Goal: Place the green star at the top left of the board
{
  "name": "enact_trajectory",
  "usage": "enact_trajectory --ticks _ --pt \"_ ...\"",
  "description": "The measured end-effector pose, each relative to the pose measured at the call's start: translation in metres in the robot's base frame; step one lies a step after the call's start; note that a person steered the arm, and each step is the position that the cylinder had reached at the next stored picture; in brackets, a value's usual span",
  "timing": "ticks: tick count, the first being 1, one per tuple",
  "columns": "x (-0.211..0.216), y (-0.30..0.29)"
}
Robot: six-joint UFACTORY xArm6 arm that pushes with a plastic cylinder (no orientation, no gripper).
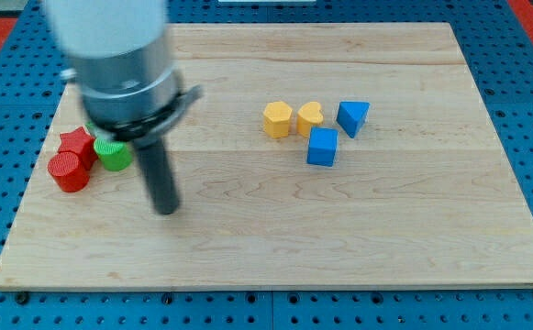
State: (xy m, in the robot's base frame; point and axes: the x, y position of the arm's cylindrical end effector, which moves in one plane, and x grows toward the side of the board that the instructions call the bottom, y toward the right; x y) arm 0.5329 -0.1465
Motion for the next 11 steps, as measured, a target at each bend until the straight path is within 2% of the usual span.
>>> enact_trajectory --ticks 1,2,3,4,6,7,8,9,10,11 --pt "-0.001 -0.087" --pt "-0.041 -0.097" --pt "-0.073 -0.061" --pt "-0.105 -0.051" --pt "-0.153 -0.047" --pt "-0.172 -0.021" --pt "-0.224 -0.08" --pt "-0.235 -0.079" --pt "-0.231 -0.125" --pt "-0.249 -0.135"
